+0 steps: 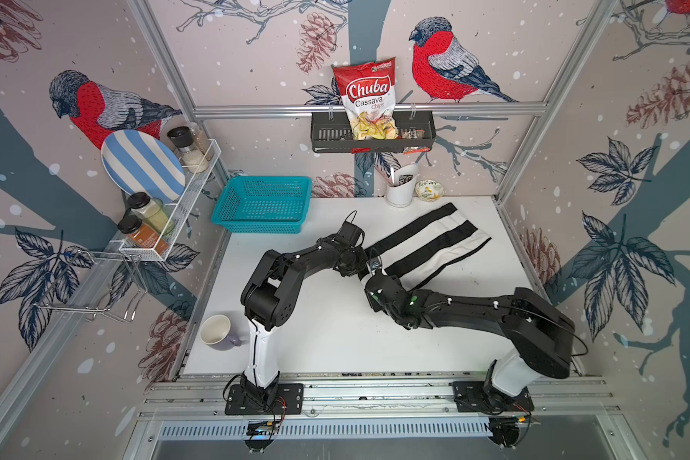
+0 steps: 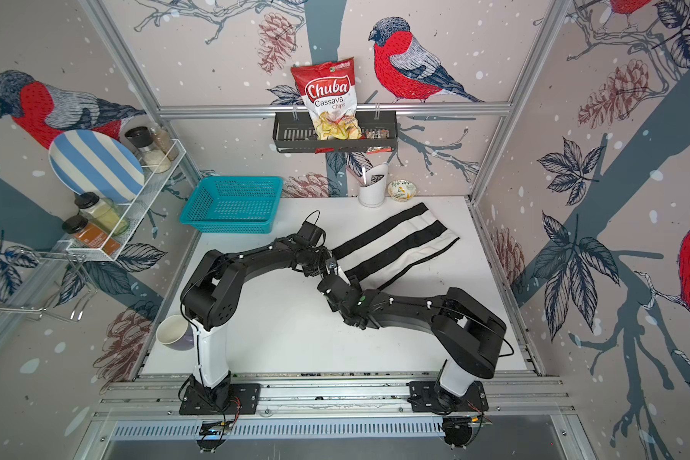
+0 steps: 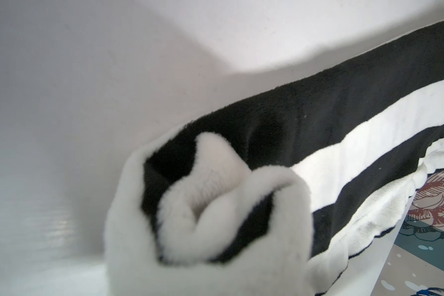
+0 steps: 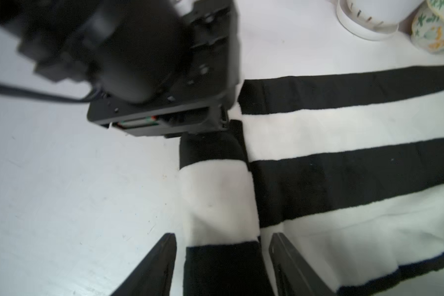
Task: Roll up the pillowcase
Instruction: Roll the pillowcase at the center of the board.
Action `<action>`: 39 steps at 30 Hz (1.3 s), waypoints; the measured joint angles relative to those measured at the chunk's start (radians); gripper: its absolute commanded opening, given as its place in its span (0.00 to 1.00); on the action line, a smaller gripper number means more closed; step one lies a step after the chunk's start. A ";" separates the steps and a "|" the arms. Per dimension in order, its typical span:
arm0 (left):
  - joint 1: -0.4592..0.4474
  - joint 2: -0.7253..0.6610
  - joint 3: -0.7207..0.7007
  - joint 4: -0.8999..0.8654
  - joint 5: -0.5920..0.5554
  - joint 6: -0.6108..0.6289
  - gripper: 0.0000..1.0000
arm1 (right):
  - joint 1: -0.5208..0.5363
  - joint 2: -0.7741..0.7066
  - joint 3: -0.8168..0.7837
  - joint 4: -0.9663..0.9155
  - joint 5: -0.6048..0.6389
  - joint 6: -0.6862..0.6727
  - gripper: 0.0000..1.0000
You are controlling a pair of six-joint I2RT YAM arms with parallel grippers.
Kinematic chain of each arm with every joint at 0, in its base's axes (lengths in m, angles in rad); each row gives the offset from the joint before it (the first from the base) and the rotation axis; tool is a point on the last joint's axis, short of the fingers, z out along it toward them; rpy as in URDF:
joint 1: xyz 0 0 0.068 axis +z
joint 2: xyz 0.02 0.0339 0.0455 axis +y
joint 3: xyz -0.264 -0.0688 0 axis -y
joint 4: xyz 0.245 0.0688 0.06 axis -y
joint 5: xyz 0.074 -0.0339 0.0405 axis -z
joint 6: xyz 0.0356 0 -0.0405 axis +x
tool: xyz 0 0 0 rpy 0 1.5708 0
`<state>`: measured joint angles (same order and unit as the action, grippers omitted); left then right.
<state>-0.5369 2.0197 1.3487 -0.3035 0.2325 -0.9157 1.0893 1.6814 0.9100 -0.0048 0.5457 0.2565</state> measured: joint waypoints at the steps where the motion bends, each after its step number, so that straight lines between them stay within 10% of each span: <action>1: 0.000 0.000 0.000 0.000 0.000 0.000 0.24 | 0.008 0.022 0.006 -0.002 0.019 -0.025 0.63; 5: 0.000 0.004 0.002 0.000 0.002 0.000 0.25 | 0.024 0.087 0.016 -0.002 0.076 -0.100 0.61; 13: 0.000 0.010 0.006 0.000 0.003 0.006 0.26 | 0.043 0.179 0.025 0.010 0.128 -0.153 0.00; 22: 0.035 -0.032 0.006 -0.019 -0.008 0.045 0.73 | 0.029 0.142 0.034 0.012 -0.074 -0.068 0.00; 39: 0.088 -0.232 -0.094 -0.043 -0.057 0.186 0.67 | -0.369 0.085 -0.171 0.407 -0.941 0.273 0.00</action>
<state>-0.4492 1.7882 1.2545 -0.3470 0.1757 -0.7300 0.7204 1.7668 0.7395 0.4026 -0.3958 0.5297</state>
